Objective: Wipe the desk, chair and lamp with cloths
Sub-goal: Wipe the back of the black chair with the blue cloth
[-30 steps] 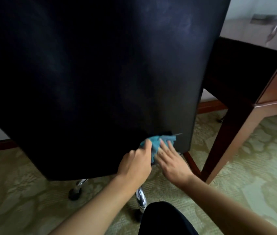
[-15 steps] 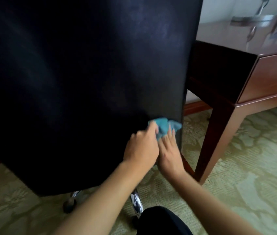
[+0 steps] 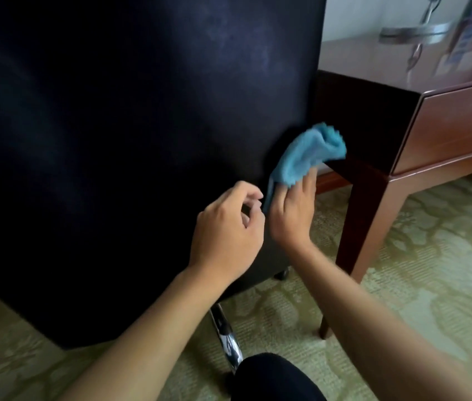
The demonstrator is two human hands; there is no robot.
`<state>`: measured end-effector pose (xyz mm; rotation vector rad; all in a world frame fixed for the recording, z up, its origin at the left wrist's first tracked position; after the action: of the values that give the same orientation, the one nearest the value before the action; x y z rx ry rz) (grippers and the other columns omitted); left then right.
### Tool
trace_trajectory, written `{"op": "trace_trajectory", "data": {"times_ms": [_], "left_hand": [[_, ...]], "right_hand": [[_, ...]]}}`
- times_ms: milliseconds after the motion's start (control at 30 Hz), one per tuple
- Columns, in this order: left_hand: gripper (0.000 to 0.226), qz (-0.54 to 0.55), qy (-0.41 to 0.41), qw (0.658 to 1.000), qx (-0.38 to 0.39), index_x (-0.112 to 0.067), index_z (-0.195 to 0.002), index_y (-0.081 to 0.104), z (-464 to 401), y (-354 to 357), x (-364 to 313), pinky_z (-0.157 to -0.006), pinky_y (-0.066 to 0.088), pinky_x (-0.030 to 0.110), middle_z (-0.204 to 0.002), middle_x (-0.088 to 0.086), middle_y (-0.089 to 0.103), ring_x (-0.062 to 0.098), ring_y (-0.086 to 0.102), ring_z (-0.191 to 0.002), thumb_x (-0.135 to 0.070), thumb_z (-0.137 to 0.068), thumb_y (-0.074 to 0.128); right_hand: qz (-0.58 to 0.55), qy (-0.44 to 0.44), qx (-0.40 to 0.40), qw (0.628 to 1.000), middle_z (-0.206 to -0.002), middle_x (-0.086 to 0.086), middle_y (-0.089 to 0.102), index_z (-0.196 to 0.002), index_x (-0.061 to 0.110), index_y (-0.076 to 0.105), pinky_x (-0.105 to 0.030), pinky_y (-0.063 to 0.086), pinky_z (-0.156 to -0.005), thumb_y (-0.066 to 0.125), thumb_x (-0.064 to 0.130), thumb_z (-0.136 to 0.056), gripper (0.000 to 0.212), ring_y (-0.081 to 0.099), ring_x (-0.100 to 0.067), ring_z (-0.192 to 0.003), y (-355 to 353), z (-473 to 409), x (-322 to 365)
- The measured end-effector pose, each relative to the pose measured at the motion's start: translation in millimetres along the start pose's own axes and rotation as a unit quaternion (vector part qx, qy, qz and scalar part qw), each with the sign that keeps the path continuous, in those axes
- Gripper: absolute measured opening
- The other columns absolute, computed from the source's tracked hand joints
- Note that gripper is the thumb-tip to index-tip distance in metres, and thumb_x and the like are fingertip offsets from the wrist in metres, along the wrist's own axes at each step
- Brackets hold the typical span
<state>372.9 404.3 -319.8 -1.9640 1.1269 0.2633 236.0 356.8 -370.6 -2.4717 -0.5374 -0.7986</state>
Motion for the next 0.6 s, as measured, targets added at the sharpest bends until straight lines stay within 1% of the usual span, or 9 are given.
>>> {"op": "trace_trajectory", "data": {"times_ms": [100, 167, 233, 267, 300, 367, 467, 533, 600], "left_hand": [[0.009, -0.017, -0.014, 0.999, 0.045, -0.031, -0.093, 0.06, 22.6, 6.8, 21.1, -0.066, 0.052, 0.032, -0.09, -0.017, 0.066, 0.004, 0.06, -0.068, -0.026, -0.086, 0.057], [0.01, -0.027, -0.012, 0.997, 0.076, -0.031, -0.092, 0.061, 36.8, 6.9, 32.9, -0.066, 0.053, 0.031, -0.09, -0.017, 0.064, 0.003, 0.06, -0.069, -0.027, -0.085, 0.055], [0.013, -0.029, -0.014, 0.996, 0.088, -0.032, -0.092, 0.061, 41.0, 1.5, 39.0, -0.064, 0.054, 0.03, -0.093, -0.019, 0.062, 0.001, 0.061, -0.07, -0.031, -0.084, 0.051], [0.013, -0.027, -0.015, 0.996, 0.086, -0.033, -0.092, 0.061, 39.6, -2.4, 40.4, -0.064, 0.054, 0.031, -0.094, -0.02, 0.063, 0.0, 0.062, -0.071, -0.031, -0.084, 0.051], [0.013, -0.022, -0.017, 0.996, 0.08, -0.033, -0.092, 0.061, 37.4, -6.5, 40.6, -0.064, 0.055, 0.031, -0.093, -0.02, 0.064, 0.0, 0.063, -0.07, -0.031, -0.084, 0.051], [0.013, -0.012, -0.017, 0.998, 0.063, -0.034, -0.093, 0.061, 28.0, -14.3, 36.7, -0.063, 0.056, 0.031, -0.092, -0.02, 0.065, 0.0, 0.065, -0.07, -0.03, -0.085, 0.052], [0.013, 0.001, 0.002, 0.999, 0.032, -0.034, -0.094, 0.061, 12.8, -23.3, 23.2, -0.062, 0.056, 0.031, -0.091, -0.018, 0.065, 0.001, 0.066, -0.072, -0.029, -0.085, 0.052], [0.014, 0.006, 0.024, 1.0, 0.013, -0.032, -0.094, 0.061, 3.9, -26.6, 14.7, -0.061, 0.055, 0.03, -0.092, -0.017, 0.065, 0.002, 0.066, -0.073, -0.03, -0.086, 0.051], [0.015, 0.01, 0.033, 0.999, 0.007, -0.032, -0.094, 0.061, -1.7, -26.6, 8.7, -0.061, 0.055, 0.03, -0.092, -0.018, 0.064, 0.003, 0.065, -0.072, -0.031, -0.085, 0.05]], "right_hand": [[0.016, 0.067, 0.087, 0.994, -0.132, -0.032, 0.055, -0.131, -0.009, 0.053, -0.061, 0.031, -0.112, 0.028, 0.02, -0.097, 0.051, 0.045, -0.05, -0.129, 14.9, 87.5, -32.3], [0.03, 0.105, 0.142, 0.984, -0.117, -0.033, 0.062, -0.12, -0.011, 0.059, -0.056, 0.036, -0.107, 0.032, 0.017, -0.093, 0.048, 0.054, -0.053, -0.114, 19.4, 130.2, -42.9], [-0.003, 0.18, 0.143, 0.973, -0.119, -0.031, 0.061, -0.12, -0.012, 0.059, -0.048, 0.032, -0.109, 0.037, 0.014, -0.089, 0.046, 0.052, -0.05, -0.116, 20.9, 130.6, -39.3], [-0.016, 0.197, 0.11, 0.974, -0.114, -0.033, 0.062, -0.115, -0.014, 0.06, -0.05, 0.033, -0.107, 0.039, 0.011, -0.087, 0.043, 0.052, -0.051, -0.113, 19.8, 117.7, -30.9], [-0.02, 0.184, 0.082, 0.979, -0.106, -0.036, 0.063, -0.108, -0.016, 0.062, -0.055, 0.036, -0.104, 0.04, 0.01, -0.086, 0.041, 0.055, -0.055, -0.107, 17.0, 100.4, -17.0], [-0.031, 0.09, 0.02, 0.995, -0.092, -0.039, 0.063, -0.094, -0.019, 0.064, -0.068, 0.042, -0.096, 0.039, 0.012, -0.083, 0.041, 0.059, -0.058, -0.094, 10.9, 52.0, 18.5], [-0.048, -0.039, -0.097, 0.993, -0.098, -0.031, 0.066, -0.102, -0.011, 0.065, -0.07, 0.038, -0.101, 0.04, 0.013, -0.082, 0.04, 0.059, -0.05, -0.102, 4.8, -20.7, 51.6], [-0.045, -0.05, -0.098, 0.993, -0.112, -0.025, 0.065, -0.115, -0.005, 0.064, -0.067, 0.029, -0.11, 0.04, 0.014, -0.086, 0.041, 0.052, -0.043, -0.119, 7.1, -32.3, 52.2], [-0.048, -0.022, -0.047, 0.998, -0.122, -0.024, 0.062, -0.122, -0.003, 0.061, -0.065, 0.031, -0.111, 0.039, 0.018, -0.09, 0.044, 0.047, -0.04, -0.126, 16.4, 1.5, 29.4]]}}
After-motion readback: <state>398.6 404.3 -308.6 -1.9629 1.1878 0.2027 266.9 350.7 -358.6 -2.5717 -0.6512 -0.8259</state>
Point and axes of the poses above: each hand's wrist, its own z-axis away from the middle knuckle, its own y-axis out of the palm, x = y × z, the point moved 2 cm from there along -z, towards the middle knuckle
